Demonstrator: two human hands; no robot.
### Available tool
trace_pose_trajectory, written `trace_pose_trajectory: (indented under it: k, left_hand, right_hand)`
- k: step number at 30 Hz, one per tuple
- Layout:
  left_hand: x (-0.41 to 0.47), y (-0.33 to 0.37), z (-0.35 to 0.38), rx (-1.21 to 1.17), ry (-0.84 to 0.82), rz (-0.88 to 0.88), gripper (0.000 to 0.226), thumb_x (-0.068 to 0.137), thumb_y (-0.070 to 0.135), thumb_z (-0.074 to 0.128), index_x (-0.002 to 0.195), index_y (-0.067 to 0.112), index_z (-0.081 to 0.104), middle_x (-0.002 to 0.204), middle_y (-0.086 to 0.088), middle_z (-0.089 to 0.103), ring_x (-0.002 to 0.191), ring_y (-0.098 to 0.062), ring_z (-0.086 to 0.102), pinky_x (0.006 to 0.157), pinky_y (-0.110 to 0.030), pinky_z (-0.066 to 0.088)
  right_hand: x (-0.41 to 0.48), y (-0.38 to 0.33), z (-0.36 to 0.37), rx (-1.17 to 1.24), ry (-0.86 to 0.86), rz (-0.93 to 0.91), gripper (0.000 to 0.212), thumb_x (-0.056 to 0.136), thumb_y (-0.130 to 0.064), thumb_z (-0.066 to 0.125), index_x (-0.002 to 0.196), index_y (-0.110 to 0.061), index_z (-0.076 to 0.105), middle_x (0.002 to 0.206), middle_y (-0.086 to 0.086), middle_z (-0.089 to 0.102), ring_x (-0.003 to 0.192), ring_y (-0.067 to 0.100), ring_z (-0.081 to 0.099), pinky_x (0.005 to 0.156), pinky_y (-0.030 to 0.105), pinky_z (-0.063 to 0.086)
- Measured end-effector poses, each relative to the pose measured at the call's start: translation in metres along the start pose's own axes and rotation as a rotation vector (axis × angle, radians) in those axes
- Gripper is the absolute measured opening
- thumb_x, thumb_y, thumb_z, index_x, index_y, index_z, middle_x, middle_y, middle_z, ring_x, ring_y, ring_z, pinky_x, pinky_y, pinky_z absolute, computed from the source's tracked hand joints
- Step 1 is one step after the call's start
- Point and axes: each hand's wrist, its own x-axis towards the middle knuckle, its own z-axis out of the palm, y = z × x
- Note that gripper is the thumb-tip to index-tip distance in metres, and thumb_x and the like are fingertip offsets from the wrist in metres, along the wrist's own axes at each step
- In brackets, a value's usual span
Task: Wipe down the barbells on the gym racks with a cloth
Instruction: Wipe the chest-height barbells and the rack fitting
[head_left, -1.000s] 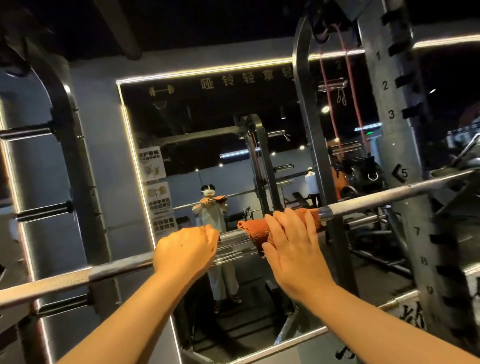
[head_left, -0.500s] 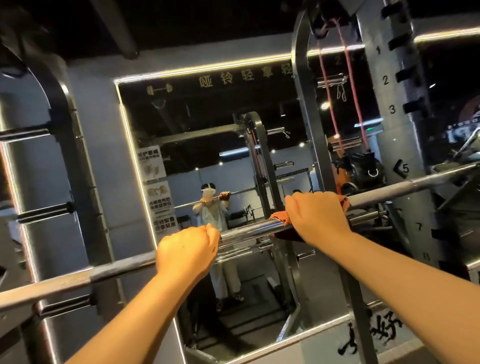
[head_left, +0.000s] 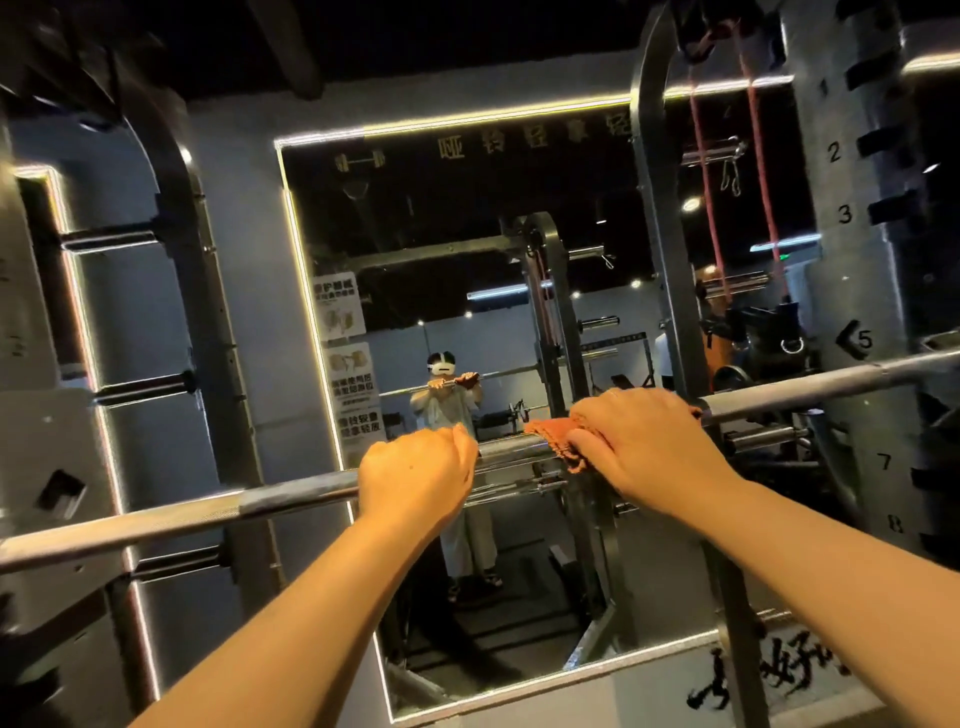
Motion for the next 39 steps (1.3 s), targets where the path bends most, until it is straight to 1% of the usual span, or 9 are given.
trace_pose_trajectory:
  k: [4,7,11,18,21,26,29,34,39]
  left_hand:
    - [-0.002,0.000,0.001,0.047,0.012,0.043,0.031,0.109,0.032,0.027,0.114,0.012,0.051,0.094,-0.005,0.064,0.085,-0.028,0.066,0.077,-0.042,0.052]
    - [-0.003,0.001,0.002,0.084,0.010,0.075,0.028,0.108,0.029,0.032,0.121,0.013,0.050,0.093,-0.004,0.061,0.087,-0.029,0.065,0.070,-0.041,0.044]
    - [0.001,-0.003,-0.001,-0.011,-0.030,0.027,0.036,0.109,0.033,0.026,0.111,0.015,0.057,0.083,-0.001,0.058,0.081,-0.027,0.065,0.079,-0.042,0.055]
    - [-0.007,-0.018,-0.010,-0.100,-0.103,0.141,0.024,0.108,0.028,0.031,0.115,0.014,0.049,0.106,-0.009,0.063,0.092,-0.031,0.061,0.084,-0.048,0.052]
    - [-0.015,-0.046,-0.006,0.026,-0.114,0.185,0.018,0.106,0.026,0.045,0.119,0.014,0.047,0.107,-0.007,0.061,0.094,-0.029,0.062,0.078,-0.046,0.052]
    - [-0.025,-0.069,0.007,0.076,0.015,0.096,0.017,0.106,0.030,0.040,0.108,0.018,0.051,0.094,-0.004,0.064,0.079,-0.027,0.064,0.069,-0.040,0.053]
    - [-0.021,-0.059,0.011,0.087,0.048,0.069,0.025,0.106,0.030,0.035,0.110,0.016,0.055,0.097,-0.006,0.065,0.085,-0.030,0.066,0.071,-0.038,0.049]
    - [-0.019,-0.064,0.017,0.077,0.097,0.070,0.030,0.108,0.035,0.030,0.110,0.018,0.055,0.089,-0.001,0.059,0.079,-0.025,0.063,0.066,-0.036,0.046]
    - [-0.020,-0.063,0.016,0.047,0.113,0.083,0.031,0.109,0.033,0.029,0.104,0.016,0.055,0.084,0.000,0.057,0.075,-0.023,0.064,0.073,-0.039,0.057]
  right_hand:
    - [0.004,-0.032,0.009,-0.113,0.066,0.137,0.043,0.104,-0.052,0.020,0.097,-0.030,0.056,0.087,-0.009,0.056,0.084,0.018,0.053,0.081,0.041,0.040]
    - [0.006,-0.068,0.016,-0.012,0.079,0.145,0.057,0.101,-0.055,0.013,0.105,-0.025,0.061,0.097,-0.002,0.060,0.095,0.024,0.052,0.096,0.047,0.038]
    - [0.009,-0.076,0.015,-0.022,-0.009,0.053,0.055,0.104,-0.055,0.015,0.121,-0.027,0.058,0.112,-0.004,0.062,0.108,0.021,0.055,0.104,0.047,0.038]
    - [0.015,-0.041,0.001,-0.097,-0.075,-0.023,0.048,0.102,-0.063,0.017,0.111,-0.037,0.056,0.092,-0.016,0.059,0.081,0.009,0.055,0.078,0.037,0.050]
    - [0.016,-0.065,0.007,-0.196,0.004,-0.010,0.028,0.104,-0.049,0.037,0.101,-0.029,0.057,0.088,-0.007,0.060,0.078,0.019,0.055,0.074,0.043,0.051]
    - [0.034,-0.081,-0.001,-0.126,-0.173,0.022,0.044,0.104,-0.059,0.009,0.094,-0.033,0.044,0.088,-0.008,0.052,0.090,0.020,0.057,0.086,0.044,0.049]
    - [0.050,-0.079,-0.001,-0.124,-0.245,-0.017,0.065,0.094,-0.062,-0.008,0.090,-0.031,0.050,0.079,-0.009,0.054,0.075,0.016,0.055,0.071,0.037,0.043]
    - [0.052,-0.080,0.016,-0.126,-0.132,0.127,0.050,0.104,-0.047,0.015,0.078,-0.029,0.053,0.066,-0.007,0.055,0.061,0.014,0.054,0.069,0.036,0.051]
    - [0.043,-0.109,0.024,-0.178,0.080,0.123,0.046,0.102,-0.041,0.011,0.077,-0.028,0.047,0.067,-0.010,0.050,0.063,0.016,0.049,0.065,0.035,0.041]
